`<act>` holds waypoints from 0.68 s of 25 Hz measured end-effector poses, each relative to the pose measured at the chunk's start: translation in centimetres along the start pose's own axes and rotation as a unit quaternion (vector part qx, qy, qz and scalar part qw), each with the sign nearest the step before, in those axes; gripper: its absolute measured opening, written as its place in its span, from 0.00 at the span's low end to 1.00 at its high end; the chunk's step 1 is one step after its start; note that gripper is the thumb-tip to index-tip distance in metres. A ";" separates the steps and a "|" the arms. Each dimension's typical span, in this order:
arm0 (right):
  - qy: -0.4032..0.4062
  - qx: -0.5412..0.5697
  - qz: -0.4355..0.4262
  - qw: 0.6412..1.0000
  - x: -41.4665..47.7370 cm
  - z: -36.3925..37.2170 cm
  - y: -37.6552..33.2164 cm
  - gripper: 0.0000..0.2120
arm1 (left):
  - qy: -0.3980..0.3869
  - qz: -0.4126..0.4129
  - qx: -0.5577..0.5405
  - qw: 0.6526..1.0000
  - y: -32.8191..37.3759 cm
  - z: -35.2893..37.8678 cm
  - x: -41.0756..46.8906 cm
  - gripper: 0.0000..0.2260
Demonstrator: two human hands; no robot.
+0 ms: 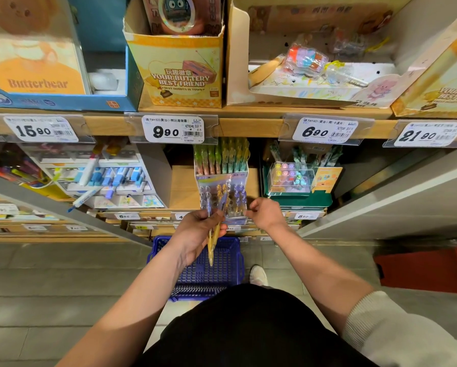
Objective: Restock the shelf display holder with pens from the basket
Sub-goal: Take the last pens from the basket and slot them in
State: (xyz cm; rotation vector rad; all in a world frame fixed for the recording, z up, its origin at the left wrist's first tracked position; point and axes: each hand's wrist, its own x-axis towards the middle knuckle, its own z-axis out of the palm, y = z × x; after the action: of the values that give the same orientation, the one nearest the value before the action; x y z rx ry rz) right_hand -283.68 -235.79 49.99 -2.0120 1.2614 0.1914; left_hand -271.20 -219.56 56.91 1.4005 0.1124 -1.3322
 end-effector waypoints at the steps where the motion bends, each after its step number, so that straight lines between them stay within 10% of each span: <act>1: -0.028 -0.026 0.001 0.999 -0.4 -0.3 0.1 0.09 | -0.004 0.001 -0.002 1.000 0.1 0.0 0.0 0.07; 4: -0.087 0.094 -0.008 0.992 -2.0 -1.4 -0.3 0.08 | -0.011 -0.001 -0.006 1.000 0.1 0.0 0.2 0.08; 10: -0.186 0.490 -0.014 0.852 -4.2 -2.1 -3.1 0.11 | -0.042 -0.005 0.014 0.999 -0.4 0.6 0.2 0.08; 17: -0.011 0.561 -0.028 0.827 -3.7 -3.6 -1.9 0.07 | -0.012 -0.030 0.037 0.999 -0.2 -0.1 0.7 0.10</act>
State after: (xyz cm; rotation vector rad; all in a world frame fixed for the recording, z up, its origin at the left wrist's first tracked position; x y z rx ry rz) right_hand -284.85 -234.98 55.34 -0.9904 0.9222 -0.4721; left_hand -271.04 -219.86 56.29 1.4530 0.0906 -1.4149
